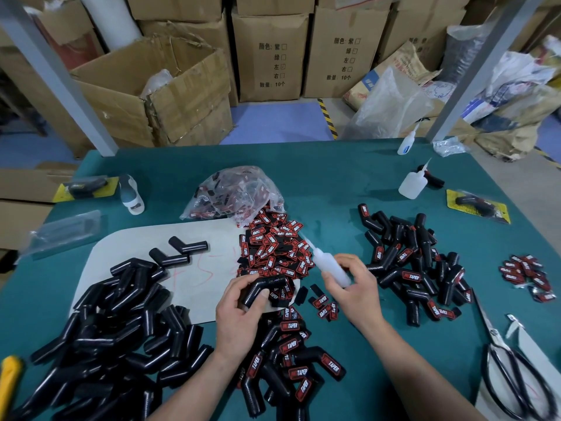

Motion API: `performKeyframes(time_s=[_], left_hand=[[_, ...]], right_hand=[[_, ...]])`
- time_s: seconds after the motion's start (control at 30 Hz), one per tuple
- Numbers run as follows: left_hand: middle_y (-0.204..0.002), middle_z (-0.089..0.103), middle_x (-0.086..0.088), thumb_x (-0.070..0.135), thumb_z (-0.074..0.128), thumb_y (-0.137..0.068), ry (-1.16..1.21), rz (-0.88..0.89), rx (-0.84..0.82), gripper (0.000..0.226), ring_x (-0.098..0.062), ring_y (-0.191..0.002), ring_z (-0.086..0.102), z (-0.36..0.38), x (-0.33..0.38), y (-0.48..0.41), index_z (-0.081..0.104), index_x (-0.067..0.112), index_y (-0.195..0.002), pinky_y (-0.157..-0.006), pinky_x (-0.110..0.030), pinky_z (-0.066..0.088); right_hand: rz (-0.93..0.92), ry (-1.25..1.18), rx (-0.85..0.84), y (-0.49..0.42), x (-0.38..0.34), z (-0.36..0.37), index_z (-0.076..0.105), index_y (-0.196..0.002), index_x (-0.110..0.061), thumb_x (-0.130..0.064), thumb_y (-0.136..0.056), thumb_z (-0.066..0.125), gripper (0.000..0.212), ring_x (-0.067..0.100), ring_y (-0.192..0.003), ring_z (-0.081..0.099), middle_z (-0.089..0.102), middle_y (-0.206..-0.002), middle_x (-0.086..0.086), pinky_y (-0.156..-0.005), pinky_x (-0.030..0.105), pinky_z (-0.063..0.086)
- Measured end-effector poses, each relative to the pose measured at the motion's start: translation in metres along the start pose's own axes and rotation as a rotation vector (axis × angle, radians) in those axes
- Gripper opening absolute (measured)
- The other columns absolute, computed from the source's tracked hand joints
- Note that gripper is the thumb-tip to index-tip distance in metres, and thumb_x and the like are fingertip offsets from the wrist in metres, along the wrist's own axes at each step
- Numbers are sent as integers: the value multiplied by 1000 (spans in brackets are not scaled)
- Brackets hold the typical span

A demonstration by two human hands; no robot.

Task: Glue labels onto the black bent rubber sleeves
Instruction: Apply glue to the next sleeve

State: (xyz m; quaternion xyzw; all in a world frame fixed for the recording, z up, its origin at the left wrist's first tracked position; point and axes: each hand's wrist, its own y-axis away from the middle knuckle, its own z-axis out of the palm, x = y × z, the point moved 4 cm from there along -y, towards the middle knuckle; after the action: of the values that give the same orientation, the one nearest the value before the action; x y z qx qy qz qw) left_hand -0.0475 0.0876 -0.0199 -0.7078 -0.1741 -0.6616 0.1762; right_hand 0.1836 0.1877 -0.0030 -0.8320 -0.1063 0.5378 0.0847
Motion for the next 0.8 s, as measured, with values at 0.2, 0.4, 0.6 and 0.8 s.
performKeyframes(time_s=[0.2, 0.4, 0.6, 0.8], left_hand=[[-116, 72, 14, 13, 78, -89, 9, -5, -4, 46, -7, -111, 68, 0, 0, 1, 71, 54, -109, -95, -18, 53], [-116, 72, 11, 10, 78, -88, 20, -3, 4, 38, -7, -110, 68, 1, 1, 1, 73, 40, -109, -94, -14, 51], [-114, 72, 12, 5, 78, -88, 31, -5, -4, 35, -6, -109, 68, 1, 1, 1, 72, 29, -112, -92, -12, 50], [-113, 74, 11, 5, 77, -88, 58, -3, -15, 43, -5, -105, 70, 2, 3, 2, 75, 43, -107, -88, -11, 52]], right_hand=[[23, 156, -9, -3, 14, 2, 67, -102, -16, -19, -84, 79, 22, -3, -96, 56, 62, -100, -15, -78, 9, 41], [127, 200, -9, -6, 21, 3, 61, -94, -26, -25, -82, 78, 20, -1, -82, 56, 61, -89, -14, -66, 13, 44], [169, 242, -63, -6, 24, 6, 56, -95, -34, -31, -83, 76, 24, -2, -84, 56, 59, -90, -16, -63, 12, 44], [155, 275, -75, -6, 22, 7, 54, -95, -33, -31, -84, 76, 25, -3, -84, 54, 56, -88, -17, -66, 8, 42]])
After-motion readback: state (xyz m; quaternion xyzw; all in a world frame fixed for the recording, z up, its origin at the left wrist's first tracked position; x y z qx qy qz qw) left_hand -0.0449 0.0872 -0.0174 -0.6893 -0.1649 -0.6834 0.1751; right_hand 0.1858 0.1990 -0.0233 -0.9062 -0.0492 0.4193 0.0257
